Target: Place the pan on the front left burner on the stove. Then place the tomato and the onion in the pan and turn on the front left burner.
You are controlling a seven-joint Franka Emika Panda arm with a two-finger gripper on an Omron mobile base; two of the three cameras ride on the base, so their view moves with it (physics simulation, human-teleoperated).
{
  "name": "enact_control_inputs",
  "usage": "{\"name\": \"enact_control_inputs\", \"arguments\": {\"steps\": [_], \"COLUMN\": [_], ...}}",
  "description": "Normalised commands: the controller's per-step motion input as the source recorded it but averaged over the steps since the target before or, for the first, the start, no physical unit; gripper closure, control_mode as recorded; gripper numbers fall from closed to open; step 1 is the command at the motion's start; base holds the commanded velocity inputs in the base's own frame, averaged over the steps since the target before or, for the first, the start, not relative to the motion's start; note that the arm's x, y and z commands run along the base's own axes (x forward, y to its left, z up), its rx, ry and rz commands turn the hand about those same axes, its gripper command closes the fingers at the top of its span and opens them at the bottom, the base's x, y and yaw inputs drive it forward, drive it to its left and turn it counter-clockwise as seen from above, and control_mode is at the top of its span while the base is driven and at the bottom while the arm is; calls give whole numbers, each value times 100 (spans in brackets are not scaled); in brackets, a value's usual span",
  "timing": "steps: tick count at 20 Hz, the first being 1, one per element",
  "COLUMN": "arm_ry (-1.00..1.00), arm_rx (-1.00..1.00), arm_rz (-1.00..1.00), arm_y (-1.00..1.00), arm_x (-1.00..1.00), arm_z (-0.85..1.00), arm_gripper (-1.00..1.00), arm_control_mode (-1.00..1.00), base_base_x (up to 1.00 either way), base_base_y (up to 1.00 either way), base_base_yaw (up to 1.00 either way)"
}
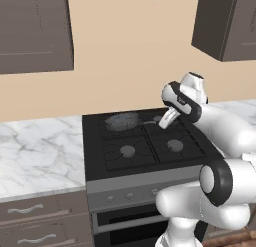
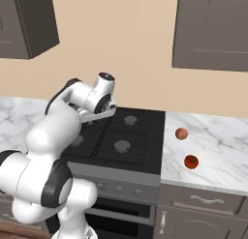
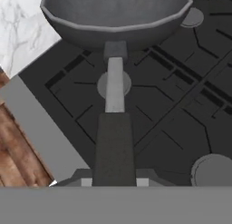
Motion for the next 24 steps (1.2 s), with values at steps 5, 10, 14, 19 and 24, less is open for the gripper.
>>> {"name": "enact_control_inputs", "arguments": {"steps": [5,10,14,19,24], "arm_ry": [0,-1,-5,-9,-8], "arm_rx": [0,0,0,0,0], "arm_rz": [16,16,14,11,5], "arm_y": [0,0,0,0,0], "arm_x": [0,0,0,14,33], "arm_z": [-4,-16,-36,-13,0], "arm_gripper": [100,100,100,100,100], "arm_control_mode": [-100,-100,-100,-100,-100], "base_base_x": [0,0,0,0,0], "base_base_y": [0,0,0,0,0], "base_base_yaw": [0,0,0,0,0]}}
